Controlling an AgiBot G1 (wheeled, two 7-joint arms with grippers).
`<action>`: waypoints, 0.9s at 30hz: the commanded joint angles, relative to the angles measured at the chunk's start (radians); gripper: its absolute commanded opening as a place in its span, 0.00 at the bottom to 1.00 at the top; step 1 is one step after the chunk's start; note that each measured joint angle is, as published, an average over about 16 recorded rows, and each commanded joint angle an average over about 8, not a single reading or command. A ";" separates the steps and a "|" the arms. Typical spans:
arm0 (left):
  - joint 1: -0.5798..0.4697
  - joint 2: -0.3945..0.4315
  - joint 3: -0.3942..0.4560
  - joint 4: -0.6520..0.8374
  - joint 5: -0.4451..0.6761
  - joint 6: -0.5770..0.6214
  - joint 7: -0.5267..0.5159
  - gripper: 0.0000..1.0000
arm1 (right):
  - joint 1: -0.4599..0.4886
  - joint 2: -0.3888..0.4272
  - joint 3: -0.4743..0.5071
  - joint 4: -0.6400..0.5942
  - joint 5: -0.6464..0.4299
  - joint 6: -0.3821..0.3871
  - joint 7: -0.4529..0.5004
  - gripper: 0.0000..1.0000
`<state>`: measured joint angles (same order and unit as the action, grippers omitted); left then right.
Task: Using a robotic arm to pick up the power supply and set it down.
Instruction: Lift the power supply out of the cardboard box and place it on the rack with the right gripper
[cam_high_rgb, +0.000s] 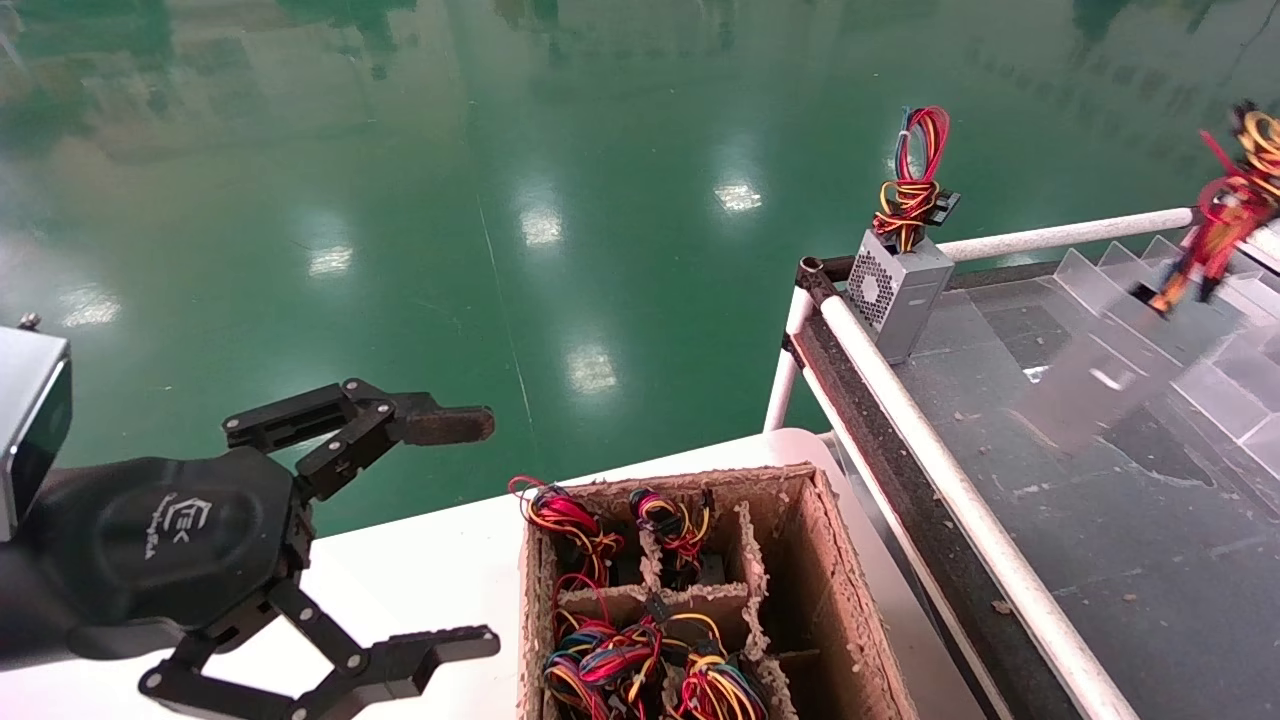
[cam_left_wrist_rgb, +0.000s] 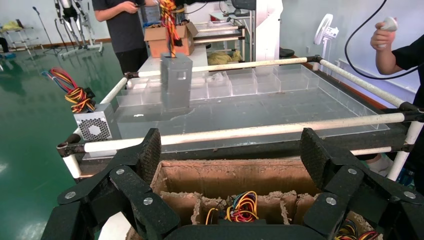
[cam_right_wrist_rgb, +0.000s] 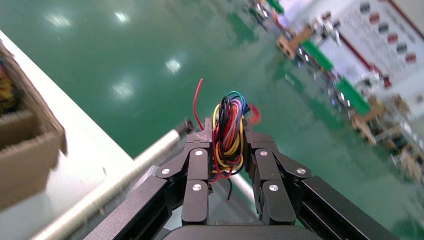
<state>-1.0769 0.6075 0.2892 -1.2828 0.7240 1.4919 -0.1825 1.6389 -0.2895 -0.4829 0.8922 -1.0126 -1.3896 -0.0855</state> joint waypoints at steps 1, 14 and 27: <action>0.000 0.000 0.000 0.000 0.000 0.000 0.000 1.00 | 0.021 -0.006 -0.005 -0.058 -0.028 -0.019 -0.012 0.00; 0.000 0.000 0.001 0.000 -0.001 0.000 0.000 1.00 | 0.206 -0.187 -0.075 -0.408 -0.226 -0.025 -0.150 0.00; 0.000 -0.001 0.002 0.000 -0.001 -0.001 0.001 1.00 | 0.339 -0.393 -0.129 -0.674 -0.358 0.202 -0.255 0.00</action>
<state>-1.0773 0.6067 0.2910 -1.2828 0.7228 1.4911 -0.1816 1.9752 -0.6739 -0.6116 0.2243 -1.3678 -1.2037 -0.3381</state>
